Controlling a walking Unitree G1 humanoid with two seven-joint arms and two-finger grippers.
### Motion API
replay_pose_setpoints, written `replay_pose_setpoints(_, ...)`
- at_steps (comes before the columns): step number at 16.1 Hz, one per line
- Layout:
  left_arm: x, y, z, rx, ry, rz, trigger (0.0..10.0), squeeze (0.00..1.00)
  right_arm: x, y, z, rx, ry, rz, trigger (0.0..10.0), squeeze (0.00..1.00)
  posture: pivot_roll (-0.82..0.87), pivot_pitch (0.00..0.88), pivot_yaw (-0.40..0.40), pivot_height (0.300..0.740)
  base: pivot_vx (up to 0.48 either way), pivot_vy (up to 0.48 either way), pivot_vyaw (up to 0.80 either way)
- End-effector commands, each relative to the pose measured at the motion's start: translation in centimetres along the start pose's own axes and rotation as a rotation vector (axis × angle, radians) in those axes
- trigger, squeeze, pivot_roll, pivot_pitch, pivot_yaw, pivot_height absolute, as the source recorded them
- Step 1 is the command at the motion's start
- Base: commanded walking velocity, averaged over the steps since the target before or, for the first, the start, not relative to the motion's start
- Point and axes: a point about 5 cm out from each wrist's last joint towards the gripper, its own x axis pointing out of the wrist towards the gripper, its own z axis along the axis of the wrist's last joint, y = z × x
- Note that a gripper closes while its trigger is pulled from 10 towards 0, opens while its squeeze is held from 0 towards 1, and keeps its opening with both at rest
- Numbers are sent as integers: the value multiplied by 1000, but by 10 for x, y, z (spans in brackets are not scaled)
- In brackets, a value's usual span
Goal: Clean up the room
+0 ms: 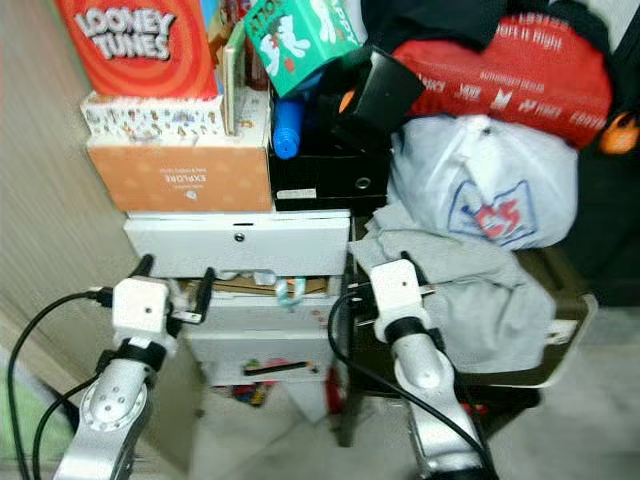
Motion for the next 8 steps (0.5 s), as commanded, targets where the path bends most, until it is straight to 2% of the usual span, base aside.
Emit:
replay_pose_setpoints(1,0,3,3,4,-15,30,10000,0,5,6,6,0,-27,36,10000,0,12,0,-92,740,0,0,0)
replay_pose_setpoints(4,1,5,4,11,-20,42,10000,0,11,13,8,-12,-41,43,10000,0,17,0,-94,740,0,0,0)
replay_pose_setpoints(6,4,5,5,19,-25,27,10000,0,10,15,8,-14,-47,40,10000,0,2,0,-60,740,0,0,0)
replay_pose_setpoints(8,8,1,7,29,-27,-20,10000,0,5,14,4,-22,-45,31,10000,0,-10,0,-27,740,0,0,800)
